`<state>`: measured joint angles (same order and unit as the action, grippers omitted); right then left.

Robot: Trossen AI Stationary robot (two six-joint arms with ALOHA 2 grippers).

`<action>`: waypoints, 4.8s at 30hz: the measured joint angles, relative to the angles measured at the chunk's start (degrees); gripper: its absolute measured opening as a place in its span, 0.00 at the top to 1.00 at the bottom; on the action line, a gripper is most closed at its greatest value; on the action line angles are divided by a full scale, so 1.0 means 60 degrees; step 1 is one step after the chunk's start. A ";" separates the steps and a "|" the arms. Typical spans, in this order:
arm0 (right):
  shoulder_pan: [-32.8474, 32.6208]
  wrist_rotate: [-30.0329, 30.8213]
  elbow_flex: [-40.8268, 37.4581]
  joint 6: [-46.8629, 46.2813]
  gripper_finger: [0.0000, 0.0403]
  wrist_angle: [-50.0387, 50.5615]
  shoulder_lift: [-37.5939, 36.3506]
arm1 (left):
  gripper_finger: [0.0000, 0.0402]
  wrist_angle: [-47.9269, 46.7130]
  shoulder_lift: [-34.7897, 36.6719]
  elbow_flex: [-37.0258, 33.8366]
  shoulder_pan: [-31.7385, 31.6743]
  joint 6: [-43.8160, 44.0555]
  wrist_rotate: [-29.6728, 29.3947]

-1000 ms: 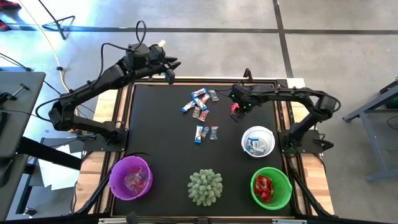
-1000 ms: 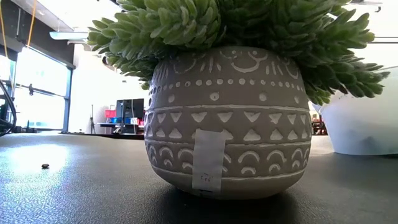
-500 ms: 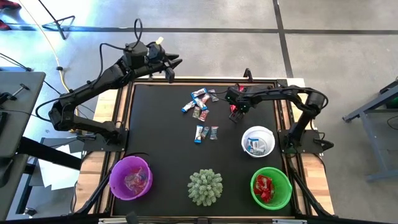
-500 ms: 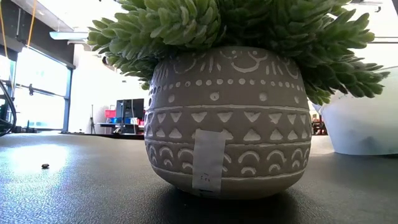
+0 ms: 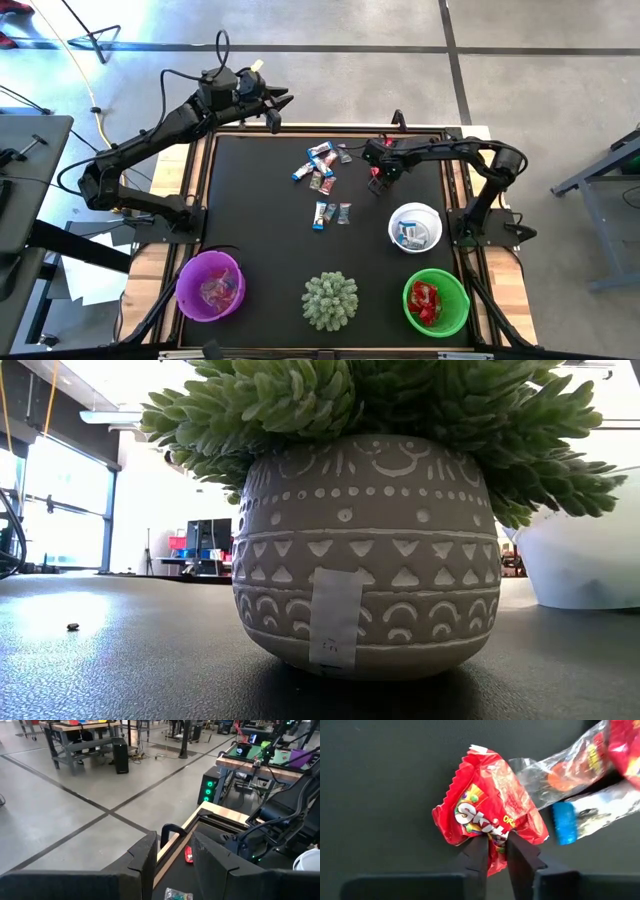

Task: Sort candy
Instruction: Put the red candy wrapper into the green bucket

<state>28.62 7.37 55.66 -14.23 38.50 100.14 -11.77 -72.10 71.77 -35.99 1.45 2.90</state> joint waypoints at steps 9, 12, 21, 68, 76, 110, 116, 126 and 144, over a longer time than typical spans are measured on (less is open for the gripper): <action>0.0040 -0.2156 -0.0011 -0.1253 0.94 0.0106 -0.0146 | 0.74 -0.0010 0.0000 0.0000 0.0000 0.0239 0.0000; 0.0040 -0.2460 -0.0042 -0.1512 0.94 0.0127 -0.0302 | 0.74 -0.0097 0.0000 0.0000 0.0000 0.0245 0.0000; 0.0029 -0.3586 -0.0064 -0.2702 0.93 0.0111 -0.1317 | 0.74 -0.0148 0.0000 0.0000 0.0000 0.0237 0.0000; -0.9677 -0.1258 0.6834 -1.4423 0.93 0.6888 -0.3117 | 0.74 -0.0419 0.0000 0.0000 -0.0376 0.0131 0.0353; -1.0864 -0.2812 0.6763 -1.5990 0.93 0.7829 -0.2946 | 0.74 -0.0854 0.0000 0.0000 -0.0243 0.1347 0.0350; -1.3089 -0.1280 0.6747 -1.6835 0.67 0.8463 -0.2366 | 0.74 -0.0179 0.0000 0.0000 0.1213 0.3068 0.0320; -1.1911 0.1816 0.6747 -1.5353 0.67 0.8579 -0.2518 | 0.74 -0.0188 0.0000 0.0000 0.1115 0.3064 0.0291; -0.8015 0.5999 0.6747 -1.0194 0.67 0.8579 -0.2688 | 0.74 -0.0213 0.0000 0.0000 0.1056 0.2675 0.0293; -0.1329 0.3067 0.4808 -0.5288 0.67 0.5004 -0.2634 | 0.74 -0.0333 0.0000 0.0000 0.0851 0.0880 -0.0450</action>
<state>20.65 25.77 84.51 -45.96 68.52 84.33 -13.77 -72.10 71.77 -30.88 6.73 0.20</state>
